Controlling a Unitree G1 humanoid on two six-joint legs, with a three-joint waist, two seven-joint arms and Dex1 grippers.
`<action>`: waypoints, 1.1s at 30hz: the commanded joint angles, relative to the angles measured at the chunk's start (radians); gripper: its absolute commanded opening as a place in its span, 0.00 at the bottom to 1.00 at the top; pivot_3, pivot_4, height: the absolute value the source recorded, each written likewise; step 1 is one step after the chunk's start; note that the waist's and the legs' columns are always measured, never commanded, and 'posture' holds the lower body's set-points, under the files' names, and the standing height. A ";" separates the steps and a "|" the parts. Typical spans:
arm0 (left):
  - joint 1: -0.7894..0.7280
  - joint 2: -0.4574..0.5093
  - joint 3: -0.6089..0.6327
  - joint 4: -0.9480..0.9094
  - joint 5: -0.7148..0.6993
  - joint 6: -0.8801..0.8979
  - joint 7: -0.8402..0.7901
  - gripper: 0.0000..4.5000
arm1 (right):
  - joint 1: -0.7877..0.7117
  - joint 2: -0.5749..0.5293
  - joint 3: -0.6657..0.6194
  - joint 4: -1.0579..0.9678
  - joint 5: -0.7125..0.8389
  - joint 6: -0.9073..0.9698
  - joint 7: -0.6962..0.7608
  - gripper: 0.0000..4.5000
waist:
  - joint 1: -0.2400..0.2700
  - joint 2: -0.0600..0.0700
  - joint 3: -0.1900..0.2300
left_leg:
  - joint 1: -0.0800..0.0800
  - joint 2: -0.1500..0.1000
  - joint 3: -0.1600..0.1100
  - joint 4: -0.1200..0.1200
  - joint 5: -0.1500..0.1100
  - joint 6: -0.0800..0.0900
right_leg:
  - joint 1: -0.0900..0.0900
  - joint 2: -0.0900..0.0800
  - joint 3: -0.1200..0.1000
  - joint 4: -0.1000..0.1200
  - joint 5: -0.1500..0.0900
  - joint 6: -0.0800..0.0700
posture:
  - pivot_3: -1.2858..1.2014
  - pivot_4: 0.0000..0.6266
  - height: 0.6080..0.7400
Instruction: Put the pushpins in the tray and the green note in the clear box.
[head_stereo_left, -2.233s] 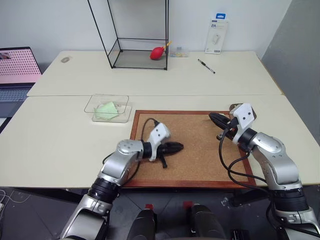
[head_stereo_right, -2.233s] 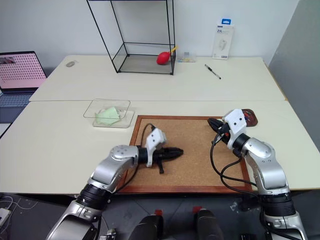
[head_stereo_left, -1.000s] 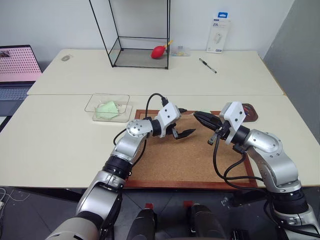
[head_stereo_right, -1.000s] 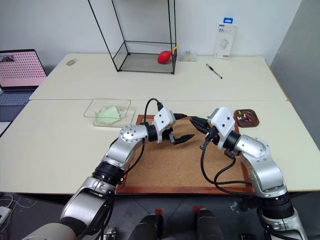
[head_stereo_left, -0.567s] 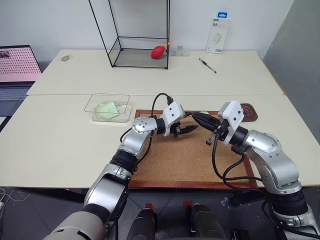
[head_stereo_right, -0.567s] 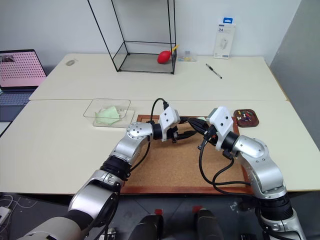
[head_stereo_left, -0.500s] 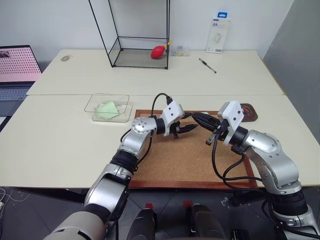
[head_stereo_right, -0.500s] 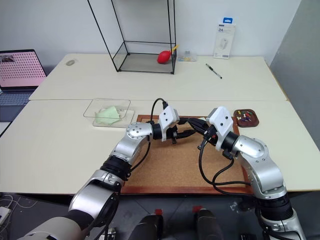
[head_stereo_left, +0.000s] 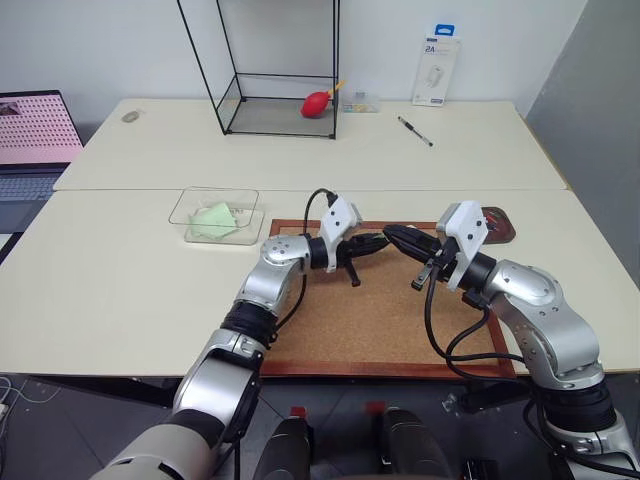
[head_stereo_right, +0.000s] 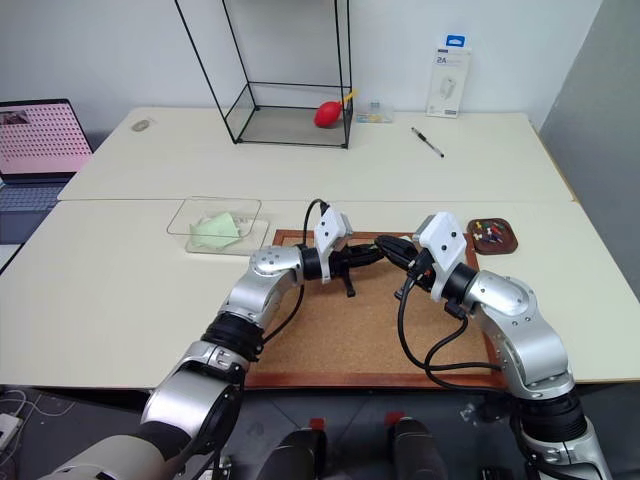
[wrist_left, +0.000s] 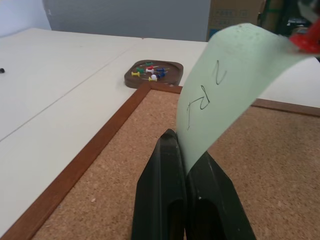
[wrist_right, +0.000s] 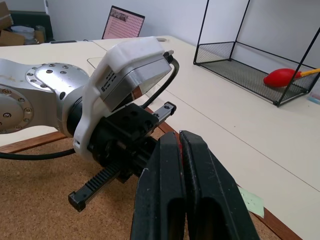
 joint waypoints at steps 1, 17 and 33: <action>0.007 0.004 -0.006 -0.058 -0.004 -0.004 -0.023 0.01 | -0.015 0.018 -0.029 -0.041 0.035 0.019 -0.025 0.00 | 0.000 0.000 0.000 | 0.000 0.000 0.000 0.000 0.000 0.000 | 0.000 0.000 0.000 0.000 0.000 0.000 | 0.52 0.24 1.00; 0.016 0.001 0.004 -0.043 0.017 -0.046 0.026 0.01 | -0.042 0.057 -0.170 -0.099 0.266 0.240 -0.136 0.00 | 0.000 0.000 0.000 | 0.000 0.000 0.000 0.000 0.000 0.000 | 0.000 0.000 0.000 0.000 0.000 0.000 | 0.52 0.24 1.00; 0.069 -0.033 0.081 -0.141 -0.107 0.067 0.045 0.01 | -0.017 0.062 -0.223 -0.088 0.345 0.271 -0.199 0.00 | 0.000 0.000 0.000 | 0.000 0.000 0.000 0.000 0.000 0.000 | 0.000 0.000 0.000 0.000 0.000 0.000 | 0.52 0.24 1.00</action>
